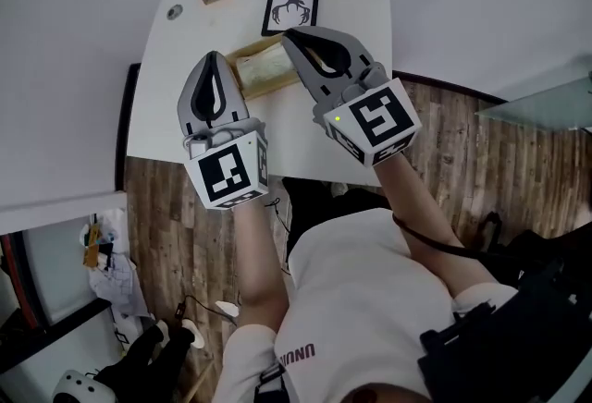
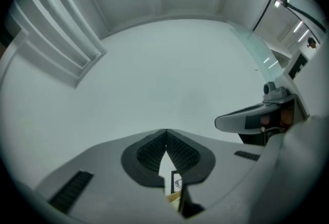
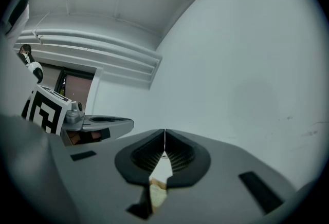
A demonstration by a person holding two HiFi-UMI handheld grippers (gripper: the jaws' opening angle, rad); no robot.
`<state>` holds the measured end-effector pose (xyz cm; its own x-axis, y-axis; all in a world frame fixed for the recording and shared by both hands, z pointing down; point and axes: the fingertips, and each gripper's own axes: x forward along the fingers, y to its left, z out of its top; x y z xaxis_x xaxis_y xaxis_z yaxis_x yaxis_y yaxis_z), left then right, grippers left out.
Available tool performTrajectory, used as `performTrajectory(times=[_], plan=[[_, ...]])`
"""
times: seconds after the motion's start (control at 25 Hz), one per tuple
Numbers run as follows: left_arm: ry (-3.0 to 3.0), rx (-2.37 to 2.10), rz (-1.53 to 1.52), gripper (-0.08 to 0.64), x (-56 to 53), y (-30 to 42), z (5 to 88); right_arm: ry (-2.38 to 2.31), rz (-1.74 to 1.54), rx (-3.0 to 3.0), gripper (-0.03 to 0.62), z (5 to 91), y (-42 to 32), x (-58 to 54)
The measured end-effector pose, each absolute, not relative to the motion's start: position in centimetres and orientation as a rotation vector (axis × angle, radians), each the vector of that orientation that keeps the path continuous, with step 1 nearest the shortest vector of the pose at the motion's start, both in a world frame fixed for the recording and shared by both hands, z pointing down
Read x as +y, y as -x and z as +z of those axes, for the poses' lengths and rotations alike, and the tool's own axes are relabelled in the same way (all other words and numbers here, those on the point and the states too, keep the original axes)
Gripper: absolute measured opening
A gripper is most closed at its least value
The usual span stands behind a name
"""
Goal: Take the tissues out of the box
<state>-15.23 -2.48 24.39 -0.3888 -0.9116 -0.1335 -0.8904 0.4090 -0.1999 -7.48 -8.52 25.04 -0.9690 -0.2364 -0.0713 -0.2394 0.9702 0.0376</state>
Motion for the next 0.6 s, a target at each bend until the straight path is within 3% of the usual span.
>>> performTrajectory(times=[0.6], plan=[[1.863, 2.319, -0.176, 0.014, -10.1, 21.3, 26.3, 0.601, 0.015, 3.057, 0.020, 26.3, 12.3, -14.5]])
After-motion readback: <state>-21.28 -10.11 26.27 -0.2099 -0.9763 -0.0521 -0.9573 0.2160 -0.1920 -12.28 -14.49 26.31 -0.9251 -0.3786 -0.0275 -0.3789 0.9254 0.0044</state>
